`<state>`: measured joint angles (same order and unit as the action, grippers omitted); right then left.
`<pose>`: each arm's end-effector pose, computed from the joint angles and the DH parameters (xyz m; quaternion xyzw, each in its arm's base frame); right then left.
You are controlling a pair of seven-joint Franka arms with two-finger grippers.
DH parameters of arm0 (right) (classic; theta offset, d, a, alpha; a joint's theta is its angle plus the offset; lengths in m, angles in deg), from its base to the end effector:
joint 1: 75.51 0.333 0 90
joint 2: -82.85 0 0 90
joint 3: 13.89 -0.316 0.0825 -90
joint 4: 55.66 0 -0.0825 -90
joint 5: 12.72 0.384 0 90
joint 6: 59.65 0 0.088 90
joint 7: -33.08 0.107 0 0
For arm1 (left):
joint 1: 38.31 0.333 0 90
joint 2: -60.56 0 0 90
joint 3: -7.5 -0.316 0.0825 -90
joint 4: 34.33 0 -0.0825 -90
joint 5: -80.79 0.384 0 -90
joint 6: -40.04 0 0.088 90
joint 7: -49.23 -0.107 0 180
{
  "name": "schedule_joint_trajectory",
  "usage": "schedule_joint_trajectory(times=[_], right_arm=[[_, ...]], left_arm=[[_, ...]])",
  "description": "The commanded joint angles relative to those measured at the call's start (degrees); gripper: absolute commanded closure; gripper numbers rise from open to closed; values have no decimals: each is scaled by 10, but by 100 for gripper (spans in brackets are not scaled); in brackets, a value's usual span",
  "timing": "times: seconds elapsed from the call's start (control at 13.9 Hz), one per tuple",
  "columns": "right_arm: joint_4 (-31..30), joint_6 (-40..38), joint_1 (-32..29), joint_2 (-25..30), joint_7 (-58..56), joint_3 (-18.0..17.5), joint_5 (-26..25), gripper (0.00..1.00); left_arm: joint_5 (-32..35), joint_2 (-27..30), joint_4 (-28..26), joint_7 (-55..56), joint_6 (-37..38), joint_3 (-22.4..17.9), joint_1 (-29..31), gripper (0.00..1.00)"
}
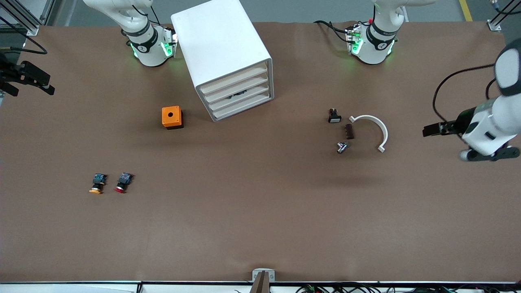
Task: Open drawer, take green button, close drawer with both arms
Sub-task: 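Reach the left gripper to the white cabinet's drawer handle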
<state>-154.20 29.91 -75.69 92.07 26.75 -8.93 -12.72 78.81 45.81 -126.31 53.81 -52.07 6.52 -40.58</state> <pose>0.5001 -0.0487 0.6382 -0.9999 -0.0109 -0.0025 0.0067 0.6096 -0.0182 0.4604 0.9913 0.0313 -0.1278 0.0083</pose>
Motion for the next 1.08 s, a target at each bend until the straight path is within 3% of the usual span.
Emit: schedule_joint_trajectory(times=[0.0,0.29,0.5,0.79,1.01], right_arm=[[-2,-1,-3,8,-6,-1,2,0],[-2,-4,-3,9,2,0,11,0],[-3,-4,-4,10,4,2,12,0],[-4,-7,-4,10,7,4,19,0],[-3,-7,-3,10,6,4,19,0]], left_arm=[[13,-47,24,22,2,3,-29,0],[21,-101,34,91,1,3,-81,0],[-13,-129,55,191,16,5,-122,0],[-180,-176,85,391,34,5,-172,0],[-251,-200,90,526,47,5,-209,0]])
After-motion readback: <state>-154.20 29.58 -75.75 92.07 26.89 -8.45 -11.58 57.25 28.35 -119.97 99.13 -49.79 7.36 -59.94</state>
